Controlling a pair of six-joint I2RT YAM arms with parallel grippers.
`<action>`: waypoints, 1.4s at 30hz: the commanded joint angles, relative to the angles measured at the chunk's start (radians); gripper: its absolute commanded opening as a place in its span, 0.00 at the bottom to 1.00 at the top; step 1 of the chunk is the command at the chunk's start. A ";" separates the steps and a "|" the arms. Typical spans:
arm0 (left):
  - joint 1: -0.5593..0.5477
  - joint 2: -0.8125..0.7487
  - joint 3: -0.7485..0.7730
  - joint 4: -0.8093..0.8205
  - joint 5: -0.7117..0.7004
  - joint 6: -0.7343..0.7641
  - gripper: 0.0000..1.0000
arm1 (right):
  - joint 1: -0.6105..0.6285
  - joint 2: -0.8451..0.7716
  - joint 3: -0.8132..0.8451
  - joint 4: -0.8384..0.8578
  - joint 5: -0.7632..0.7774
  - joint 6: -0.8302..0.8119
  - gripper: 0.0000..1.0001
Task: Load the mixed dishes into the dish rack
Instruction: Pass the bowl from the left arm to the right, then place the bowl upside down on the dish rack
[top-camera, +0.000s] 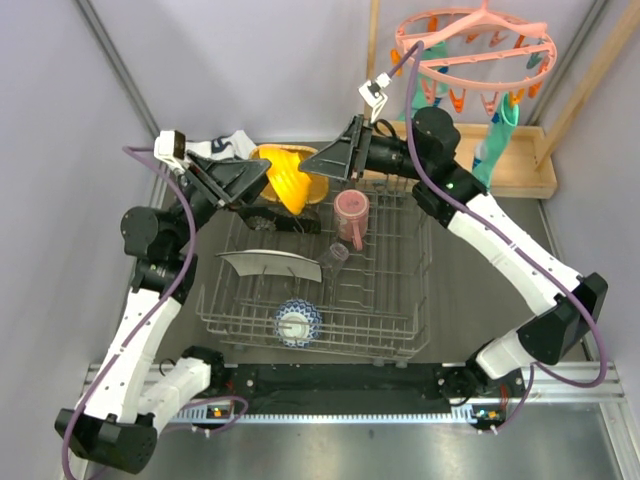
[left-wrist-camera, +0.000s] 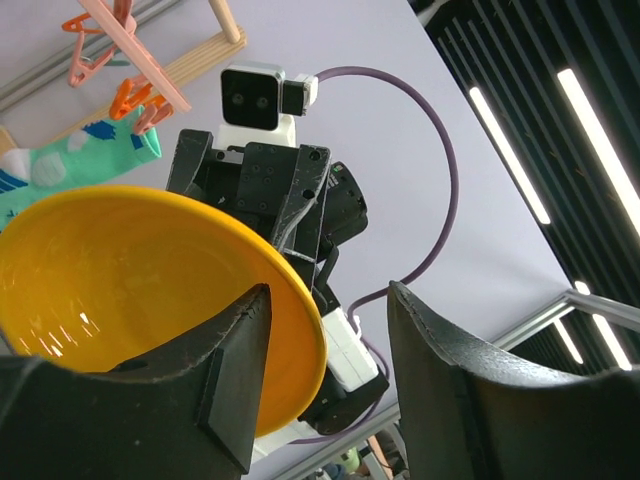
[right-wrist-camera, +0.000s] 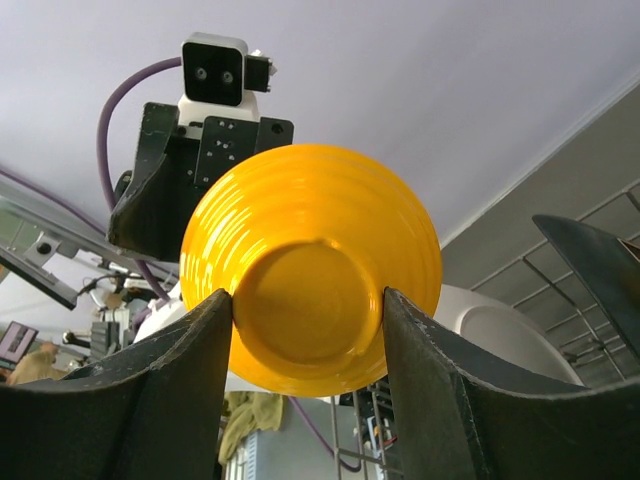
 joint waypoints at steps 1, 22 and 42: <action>-0.005 -0.041 -0.025 -0.020 -0.045 0.052 0.57 | -0.020 -0.048 0.002 0.052 0.011 -0.002 0.00; -0.004 -0.046 0.026 -0.393 -0.088 0.234 0.71 | -0.192 -0.195 0.031 -0.261 0.097 -0.202 0.00; -0.002 0.054 0.054 -0.340 -0.057 0.224 0.73 | -0.187 -0.435 -0.137 -0.959 0.517 -0.609 0.00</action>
